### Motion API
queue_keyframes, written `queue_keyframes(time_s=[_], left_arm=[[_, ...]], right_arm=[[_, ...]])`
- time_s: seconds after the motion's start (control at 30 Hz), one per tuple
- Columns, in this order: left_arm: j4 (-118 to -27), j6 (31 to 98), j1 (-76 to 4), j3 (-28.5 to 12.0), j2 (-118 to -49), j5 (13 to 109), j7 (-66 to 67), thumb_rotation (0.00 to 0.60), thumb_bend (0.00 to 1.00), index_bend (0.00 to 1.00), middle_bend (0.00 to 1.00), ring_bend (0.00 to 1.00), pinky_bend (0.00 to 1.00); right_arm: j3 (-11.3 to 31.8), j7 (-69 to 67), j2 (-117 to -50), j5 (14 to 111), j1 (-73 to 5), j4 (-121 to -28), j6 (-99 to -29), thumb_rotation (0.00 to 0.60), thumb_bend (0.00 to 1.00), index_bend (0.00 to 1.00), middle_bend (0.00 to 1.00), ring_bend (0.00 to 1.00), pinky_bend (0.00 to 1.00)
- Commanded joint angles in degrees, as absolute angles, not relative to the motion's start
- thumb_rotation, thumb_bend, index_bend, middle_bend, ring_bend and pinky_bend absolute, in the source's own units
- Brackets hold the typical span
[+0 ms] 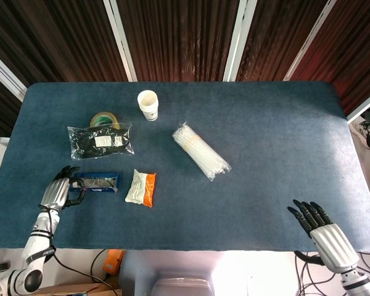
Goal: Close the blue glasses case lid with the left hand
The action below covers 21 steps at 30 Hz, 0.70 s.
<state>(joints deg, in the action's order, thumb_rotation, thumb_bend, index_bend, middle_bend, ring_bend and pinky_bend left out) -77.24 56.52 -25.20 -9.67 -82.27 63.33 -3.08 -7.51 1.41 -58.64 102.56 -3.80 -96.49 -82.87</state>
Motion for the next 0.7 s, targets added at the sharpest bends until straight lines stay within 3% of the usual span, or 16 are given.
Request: queue_keyframes(time_s=[0.03, 0.7], left_arm=[[-77.78, 54.29, -26.56, -11.10, -82.19, 60.48, -2.14, 0.600, 0.46, 0.67, 0.13, 0.01, 0.13], [-73.86, 51.46, -30.46, -14.69, -86.17, 52.19, 1.20, 0.600, 0.45, 0.68, 0.15, 0.03, 0.14]], right_arm=[[-7.50, 1.50, -58.66, 102.44, -3.90, -96.50, -82.62, 0.600, 0.27, 0.00, 0.00, 0.00, 0.00], [-7.52, 1.34, -58.53, 102.42, -3.81, -96.43, -82.94, 0.600, 0.27, 0.00, 0.00, 0.00, 0.00]])
